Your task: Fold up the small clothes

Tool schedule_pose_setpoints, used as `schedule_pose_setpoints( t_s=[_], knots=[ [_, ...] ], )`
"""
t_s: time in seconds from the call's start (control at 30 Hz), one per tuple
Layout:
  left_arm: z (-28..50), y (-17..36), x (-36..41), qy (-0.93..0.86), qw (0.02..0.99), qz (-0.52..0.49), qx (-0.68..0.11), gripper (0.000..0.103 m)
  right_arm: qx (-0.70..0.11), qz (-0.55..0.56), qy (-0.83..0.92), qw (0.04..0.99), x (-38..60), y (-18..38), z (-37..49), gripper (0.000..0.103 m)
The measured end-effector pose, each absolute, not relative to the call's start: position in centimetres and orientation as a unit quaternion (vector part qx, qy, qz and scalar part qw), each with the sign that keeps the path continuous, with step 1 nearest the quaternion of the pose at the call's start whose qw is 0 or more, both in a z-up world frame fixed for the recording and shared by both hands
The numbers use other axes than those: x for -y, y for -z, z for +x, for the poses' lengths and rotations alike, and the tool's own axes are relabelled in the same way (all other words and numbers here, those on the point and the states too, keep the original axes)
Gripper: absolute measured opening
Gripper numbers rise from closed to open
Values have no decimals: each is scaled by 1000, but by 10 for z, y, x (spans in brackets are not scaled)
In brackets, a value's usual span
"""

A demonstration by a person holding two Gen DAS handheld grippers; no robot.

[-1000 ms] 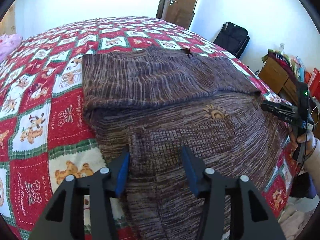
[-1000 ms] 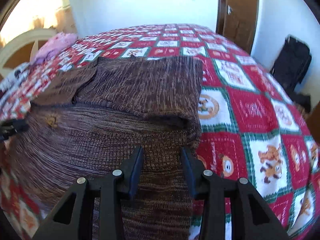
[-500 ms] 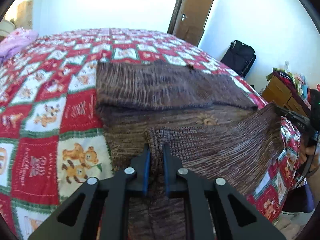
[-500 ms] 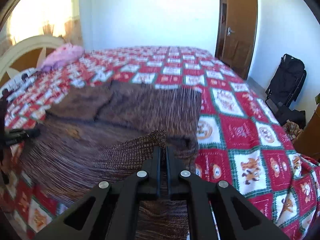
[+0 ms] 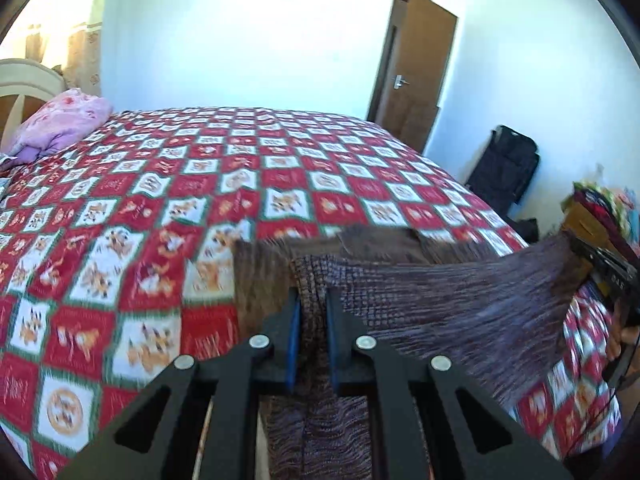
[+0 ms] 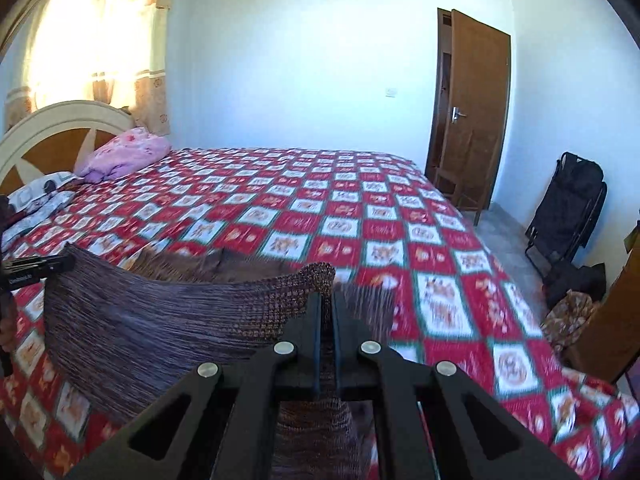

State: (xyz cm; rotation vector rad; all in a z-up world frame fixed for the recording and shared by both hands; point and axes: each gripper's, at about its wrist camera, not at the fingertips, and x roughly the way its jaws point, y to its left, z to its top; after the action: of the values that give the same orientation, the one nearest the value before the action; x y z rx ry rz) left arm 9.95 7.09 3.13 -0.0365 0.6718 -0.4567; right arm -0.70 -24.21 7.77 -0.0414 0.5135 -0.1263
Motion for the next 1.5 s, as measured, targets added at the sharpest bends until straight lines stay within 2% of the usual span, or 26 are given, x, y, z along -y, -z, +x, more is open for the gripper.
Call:
schedule_pose_setpoints(
  t_s=[0.17, 0.33, 0.67, 0.87, 0.9, 0.93, 1.0, 1.07, 1.1, 1.13, 1.17, 1.3, 1.5],
  knots=[
    [151, -27, -61, 189, 923, -21, -334, 12, -252, -17, 85, 964, 260, -82, 44, 4],
    [191, -10, -45, 179, 919, -29, -349, 12, -272, -9, 116, 955, 276, -63, 96, 4],
    [239, 64, -22, 141, 902, -10, -407, 13, -332, -29, 178, 926, 296, 25, 158, 4],
    [238, 63, -25, 136, 901, -17, -412, 25, -397, -30, 192, 897, 304, 54, 177, 5],
    [236, 61, -26, 130, 902, -16, -412, 32, -397, -36, 193, 896, 303, 54, 177, 5],
    [236, 60, -27, 124, 901, -15, -415, 44, -399, -41, 196, 895, 302, 54, 177, 7],
    [227, 52, -34, 116, 897, -8, -426, 57, -394, -29, 191, 898, 304, 49, 172, 8],
    [215, 44, -44, 120, 900, 0, -420, 58, -337, 6, 202, 920, 308, 25, 144, 9],
    [208, 40, -48, 117, 902, 10, -416, 62, -305, 15, 213, 928, 306, 13, 126, 17],
    [194, 36, -55, 106, 906, 27, -410, 66, -275, 18, 214, 937, 299, -1, 104, 30],
    [185, 35, -59, 100, 908, 35, -406, 67, -268, 17, 207, 941, 294, -6, 94, 34],
    [146, 36, -73, 95, 907, 25, -409, 67, -304, 19, 121, 945, 253, -8, 61, 33],
    [91, 44, -66, 95, 911, 23, -400, 67, -350, -24, 46, 935, 185, 33, 47, 33]
  ],
)
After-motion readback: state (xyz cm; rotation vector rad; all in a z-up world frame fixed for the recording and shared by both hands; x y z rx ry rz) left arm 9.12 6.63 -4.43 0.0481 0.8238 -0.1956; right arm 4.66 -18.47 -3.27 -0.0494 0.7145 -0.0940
